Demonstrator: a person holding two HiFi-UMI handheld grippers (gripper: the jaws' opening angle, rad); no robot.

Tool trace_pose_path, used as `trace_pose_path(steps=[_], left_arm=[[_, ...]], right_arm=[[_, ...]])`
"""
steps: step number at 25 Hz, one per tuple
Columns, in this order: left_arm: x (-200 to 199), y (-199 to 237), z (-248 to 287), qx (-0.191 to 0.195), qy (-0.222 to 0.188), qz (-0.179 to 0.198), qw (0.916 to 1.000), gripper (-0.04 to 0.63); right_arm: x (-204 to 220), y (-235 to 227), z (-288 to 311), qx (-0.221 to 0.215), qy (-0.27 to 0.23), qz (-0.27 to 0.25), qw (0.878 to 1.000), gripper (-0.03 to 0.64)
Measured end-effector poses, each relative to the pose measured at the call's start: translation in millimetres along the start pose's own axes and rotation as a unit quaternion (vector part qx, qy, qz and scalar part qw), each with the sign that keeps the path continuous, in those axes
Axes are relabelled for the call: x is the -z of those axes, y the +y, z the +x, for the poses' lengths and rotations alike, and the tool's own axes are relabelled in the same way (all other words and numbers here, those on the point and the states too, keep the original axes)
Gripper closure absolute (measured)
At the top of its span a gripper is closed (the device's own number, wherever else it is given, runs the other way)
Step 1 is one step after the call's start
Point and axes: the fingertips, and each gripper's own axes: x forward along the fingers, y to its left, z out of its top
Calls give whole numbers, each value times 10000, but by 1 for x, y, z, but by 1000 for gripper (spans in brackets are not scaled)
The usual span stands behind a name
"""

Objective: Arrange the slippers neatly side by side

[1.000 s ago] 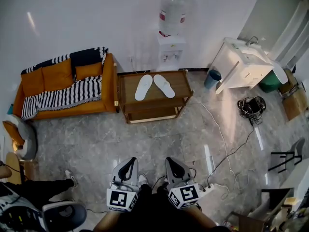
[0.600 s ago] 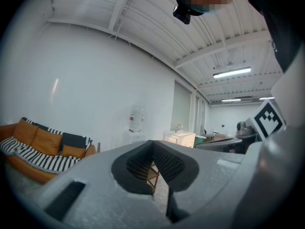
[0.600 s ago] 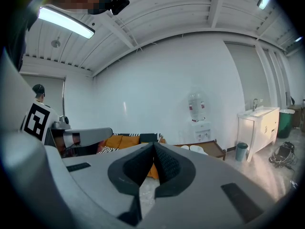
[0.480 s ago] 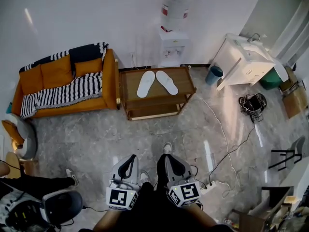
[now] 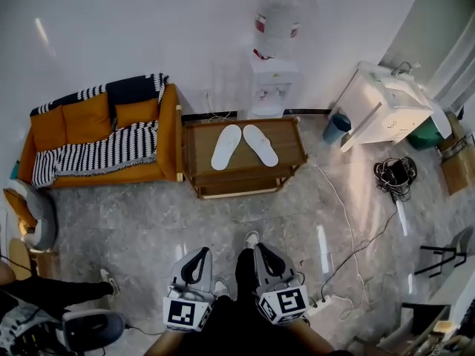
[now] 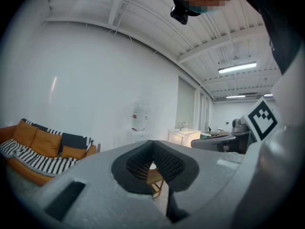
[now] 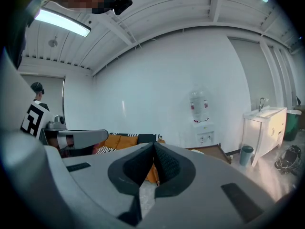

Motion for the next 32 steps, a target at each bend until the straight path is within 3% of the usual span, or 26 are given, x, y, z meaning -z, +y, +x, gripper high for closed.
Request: trace_pose_path(steps=[5, 9, 11, 14, 23, 32], left_arm=[[-5, 2, 63, -15, 79, 27, 10000, 581], [-15, -3, 112, 110, 298, 291, 9991, 581], [-24, -1, 137, 69, 199, 330, 9992, 581], [-37, 4, 172, -86, 44, 204, 9997, 581], [-49, 1, 279, -315, 130, -57, 9994, 581], [-50, 5, 325, -478, 207, -3, 9986, 581]], right_arm=[[-16, -44, 40, -85, -5, 19, 10000, 604], [-33, -81, 74, -168, -103, 54, 9998, 604], [-42, -99, 91, -212, -111, 66, 9997, 604], [-53, -125, 112, -275, -61, 49, 9996, 604], [-56, -206, 170, -495, 352, -147, 9980, 604], [-56, -246, 218, -661, 572, -66, 9961, 604]])
